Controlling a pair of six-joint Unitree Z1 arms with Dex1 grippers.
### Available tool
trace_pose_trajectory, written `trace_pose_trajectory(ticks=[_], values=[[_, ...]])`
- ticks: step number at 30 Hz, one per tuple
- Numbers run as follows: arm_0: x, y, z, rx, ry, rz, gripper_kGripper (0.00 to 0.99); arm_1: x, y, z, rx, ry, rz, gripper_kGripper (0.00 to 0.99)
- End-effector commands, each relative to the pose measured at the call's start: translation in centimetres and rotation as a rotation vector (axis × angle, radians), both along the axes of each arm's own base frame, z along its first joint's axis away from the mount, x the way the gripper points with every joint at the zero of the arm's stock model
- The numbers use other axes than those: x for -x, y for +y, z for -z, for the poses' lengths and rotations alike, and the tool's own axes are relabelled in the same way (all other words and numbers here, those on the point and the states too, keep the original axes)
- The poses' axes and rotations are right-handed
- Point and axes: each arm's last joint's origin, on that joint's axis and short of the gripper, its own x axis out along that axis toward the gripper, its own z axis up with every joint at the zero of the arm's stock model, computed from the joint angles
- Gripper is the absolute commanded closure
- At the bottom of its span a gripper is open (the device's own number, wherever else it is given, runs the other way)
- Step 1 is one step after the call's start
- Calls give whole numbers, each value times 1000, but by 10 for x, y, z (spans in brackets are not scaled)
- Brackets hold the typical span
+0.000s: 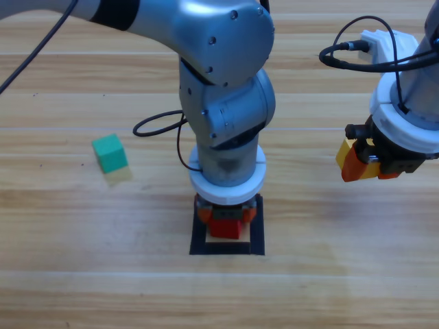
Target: Stack the blocks in the rectangular block: red at the bottom, yellow in the middle, green on top
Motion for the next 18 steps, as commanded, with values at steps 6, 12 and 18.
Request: trace_pose_trajectory(ticks=[6,12,18], values=[[2,-1,20,-34,11,-24,364,1,8,14,34,29,-10,754],[7,-4,6,-7,-13,-24,202,2,7,9,31,14,-8,755],[11,1,-32,49,-63,-14,175,3,5,0,19,4,32,755]])
